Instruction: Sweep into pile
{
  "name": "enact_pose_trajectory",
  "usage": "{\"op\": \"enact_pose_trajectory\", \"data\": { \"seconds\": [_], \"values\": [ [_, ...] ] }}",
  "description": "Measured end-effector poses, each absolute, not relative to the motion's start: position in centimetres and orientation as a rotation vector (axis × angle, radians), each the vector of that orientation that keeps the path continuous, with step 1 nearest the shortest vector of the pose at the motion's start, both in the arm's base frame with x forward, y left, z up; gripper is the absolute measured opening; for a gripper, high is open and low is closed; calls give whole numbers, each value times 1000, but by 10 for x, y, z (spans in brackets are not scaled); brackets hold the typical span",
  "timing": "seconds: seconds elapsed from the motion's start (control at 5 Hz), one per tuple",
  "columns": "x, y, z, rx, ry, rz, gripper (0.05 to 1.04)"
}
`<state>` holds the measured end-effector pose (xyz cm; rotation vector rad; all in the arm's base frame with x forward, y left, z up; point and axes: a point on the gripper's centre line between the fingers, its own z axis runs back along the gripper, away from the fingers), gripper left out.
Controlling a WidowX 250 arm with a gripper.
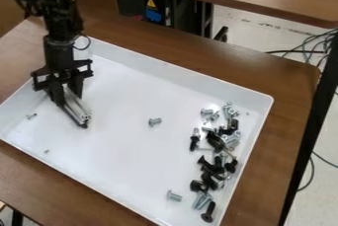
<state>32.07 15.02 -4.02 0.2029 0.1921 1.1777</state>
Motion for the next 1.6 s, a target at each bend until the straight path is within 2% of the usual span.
{"op": "enact_pose_trajectory", "data": {
  "seconds": [0.4, 0.6, 0.8, 1.2, 1.4, 1.6],
  "values": [
    [337, 156, -42, 220, 193, 1082, 351],
    [351, 152, -44, 274, 221, 935, 351],
    [367, 146, -46, 270, 217, 796, 351],
    [385, 120, -48, 279, 198, 431, 351],
    [384, 101, -51, 270, 189, 278, 351],
    [376, 61, -51, 253, 164, 89, 351]
  ]
}}
